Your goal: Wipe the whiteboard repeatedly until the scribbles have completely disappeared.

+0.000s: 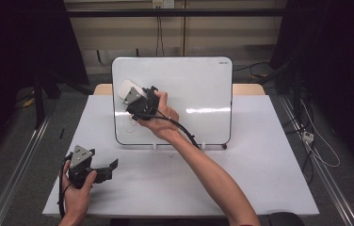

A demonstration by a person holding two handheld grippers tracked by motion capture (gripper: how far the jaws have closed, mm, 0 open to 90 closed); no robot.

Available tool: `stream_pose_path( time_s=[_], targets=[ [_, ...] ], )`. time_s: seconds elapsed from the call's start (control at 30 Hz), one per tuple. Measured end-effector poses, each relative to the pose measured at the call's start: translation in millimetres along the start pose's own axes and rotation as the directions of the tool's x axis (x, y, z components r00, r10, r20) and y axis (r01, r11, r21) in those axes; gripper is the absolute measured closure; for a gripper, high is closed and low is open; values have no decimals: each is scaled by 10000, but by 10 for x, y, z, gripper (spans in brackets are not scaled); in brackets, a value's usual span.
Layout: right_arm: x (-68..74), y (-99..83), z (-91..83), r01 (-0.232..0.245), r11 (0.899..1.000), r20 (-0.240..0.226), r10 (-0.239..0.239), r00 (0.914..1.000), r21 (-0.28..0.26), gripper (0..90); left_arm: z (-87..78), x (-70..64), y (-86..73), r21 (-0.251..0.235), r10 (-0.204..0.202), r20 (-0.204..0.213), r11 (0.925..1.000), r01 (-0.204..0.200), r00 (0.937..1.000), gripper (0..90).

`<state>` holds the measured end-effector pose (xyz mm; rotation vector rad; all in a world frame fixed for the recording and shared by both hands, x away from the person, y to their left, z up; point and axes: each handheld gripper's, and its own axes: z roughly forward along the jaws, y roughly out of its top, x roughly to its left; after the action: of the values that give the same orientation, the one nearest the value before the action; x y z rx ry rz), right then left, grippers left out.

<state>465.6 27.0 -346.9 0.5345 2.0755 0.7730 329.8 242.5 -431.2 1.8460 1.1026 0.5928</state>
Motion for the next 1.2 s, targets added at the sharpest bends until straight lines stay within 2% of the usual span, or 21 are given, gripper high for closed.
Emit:
stream_pose_path(
  time_s=[0.13,0.27,0.33,0.47,0.57,0.67,0.77,0.9,1.2],
  targets=[
    [109,-60,-15,301,9995,-129,-301,9995,-33,317,0,-2,1,-8,-1,-17,10000,1,10000,49],
    [208,-119,-28,285,9996,-267,-287,9992,-65,315,0,-3,3,36,107,-24,9999,-107,9999,49],
    [284,-153,-35,427,9991,-355,-426,9985,4,314,3,-12,3,62,122,-38,9999,-122,9999,49],
    [336,-181,-40,527,9986,-448,-527,9976,-6,314,11,-24,3,7,129,-19,9999,-129,9999,49],
    [389,-218,-48,519,9987,-570,-518,9970,-4,311,7,-17,4,25,126,-6,9999,-126,9999,49],
    [436,-257,-47,203,9998,-727,-202,9971,3,308,-7,-6,5,16,139,-81,9999,-139,9999,49],
    [500,-286,-51,299,9995,-770,-295,9966,39,307,-8,-2,4,19,150,-82,9999,-150,9999,49],
    [520,-297,-57,208,9998,-684,-207,9974,8,307,-5,-6,5,14,142,-58,9999,-142,9999,49],
    [477,-271,-72,439,9990,-507,-440,9977,-27,313,-7,2,-2,-45,21,-39,10000,-21,10000,49]
  ],
)
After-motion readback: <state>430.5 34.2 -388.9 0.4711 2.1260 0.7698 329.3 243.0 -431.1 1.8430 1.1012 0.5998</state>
